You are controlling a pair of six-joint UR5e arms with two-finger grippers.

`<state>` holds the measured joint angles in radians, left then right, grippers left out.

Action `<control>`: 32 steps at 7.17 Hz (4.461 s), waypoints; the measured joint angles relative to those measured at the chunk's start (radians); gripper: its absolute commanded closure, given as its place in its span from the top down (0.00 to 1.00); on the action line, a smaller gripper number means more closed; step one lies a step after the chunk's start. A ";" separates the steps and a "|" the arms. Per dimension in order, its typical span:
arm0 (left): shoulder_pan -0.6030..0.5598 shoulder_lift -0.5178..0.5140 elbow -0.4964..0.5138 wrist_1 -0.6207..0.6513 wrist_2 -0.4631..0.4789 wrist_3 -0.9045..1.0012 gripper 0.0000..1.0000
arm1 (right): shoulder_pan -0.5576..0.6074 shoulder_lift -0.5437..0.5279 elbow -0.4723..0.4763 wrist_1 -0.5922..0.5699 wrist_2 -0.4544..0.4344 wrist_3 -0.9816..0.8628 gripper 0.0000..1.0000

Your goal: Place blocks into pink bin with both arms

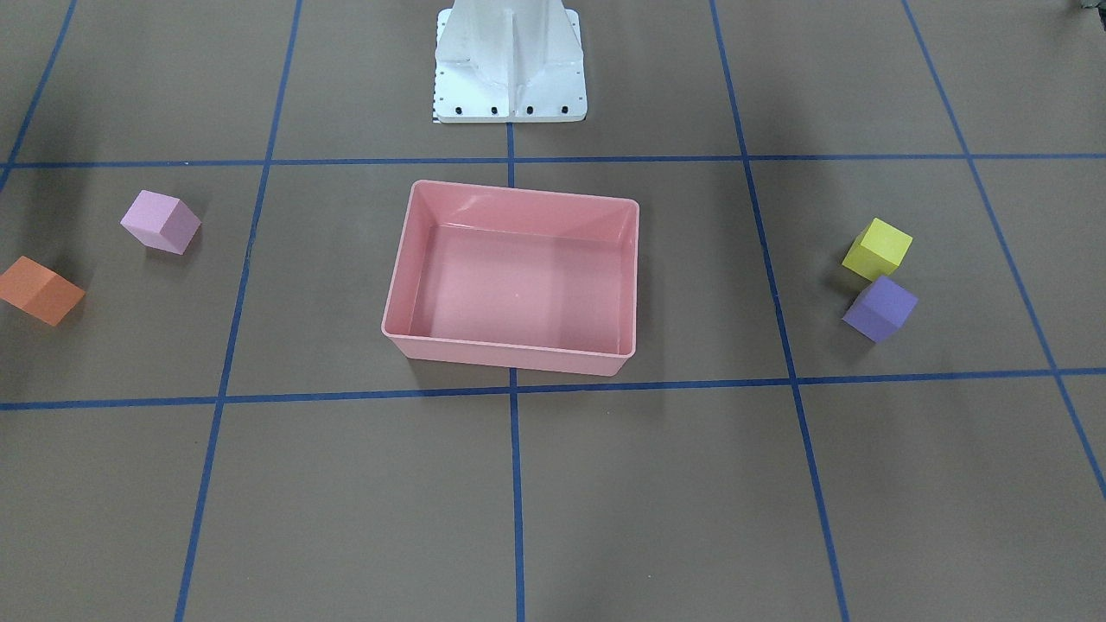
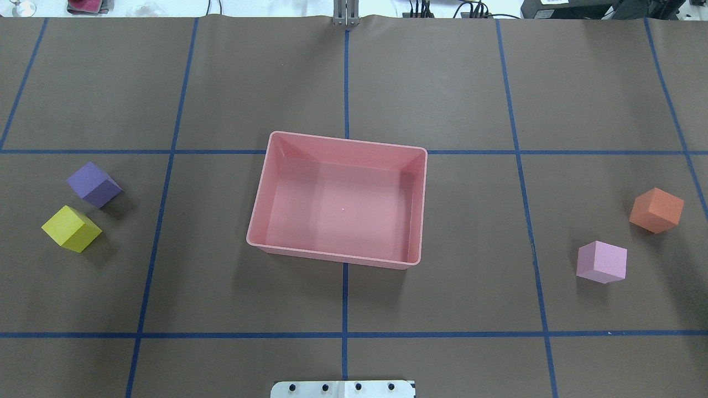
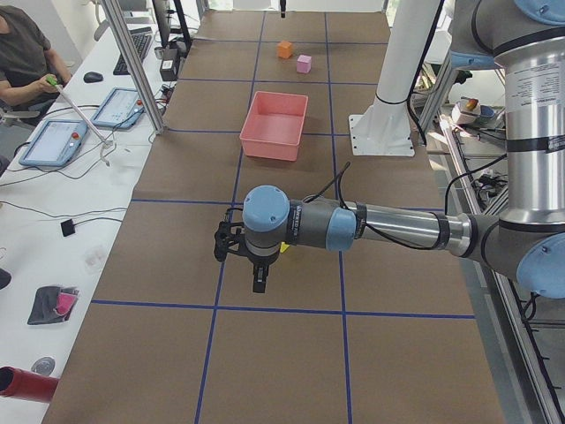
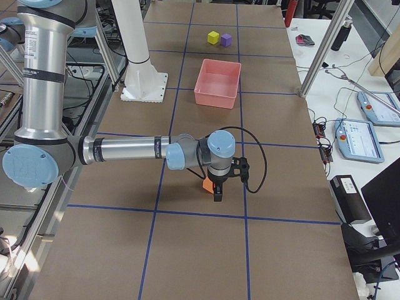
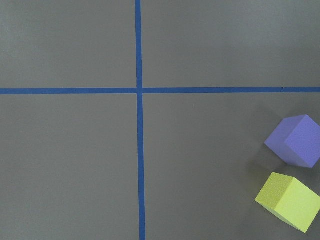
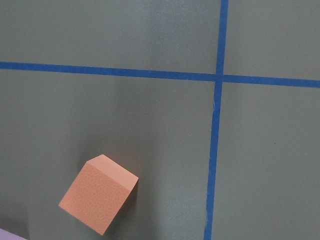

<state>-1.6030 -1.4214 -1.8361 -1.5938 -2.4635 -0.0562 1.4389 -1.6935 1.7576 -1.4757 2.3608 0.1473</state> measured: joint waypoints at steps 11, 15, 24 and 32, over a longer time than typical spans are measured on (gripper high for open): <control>0.001 0.039 -0.012 -0.040 -0.003 0.008 0.99 | -0.150 0.026 -0.036 0.055 -0.003 0.259 0.99; 0.000 0.039 -0.011 -0.040 -0.002 0.004 0.99 | -0.269 0.041 -0.152 0.285 -0.040 0.640 0.99; 0.012 0.032 -0.009 -0.043 -0.015 -0.003 0.99 | -0.321 0.097 -0.122 0.291 -0.033 0.774 0.00; 0.459 0.006 -0.072 -0.351 0.123 -0.573 0.98 | -0.496 0.475 0.071 0.070 -0.056 1.289 0.00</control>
<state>-1.1437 -1.4156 -1.9077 -1.9453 -2.3402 -0.6295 0.9424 -1.2181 1.8287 -1.4060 2.3044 1.4363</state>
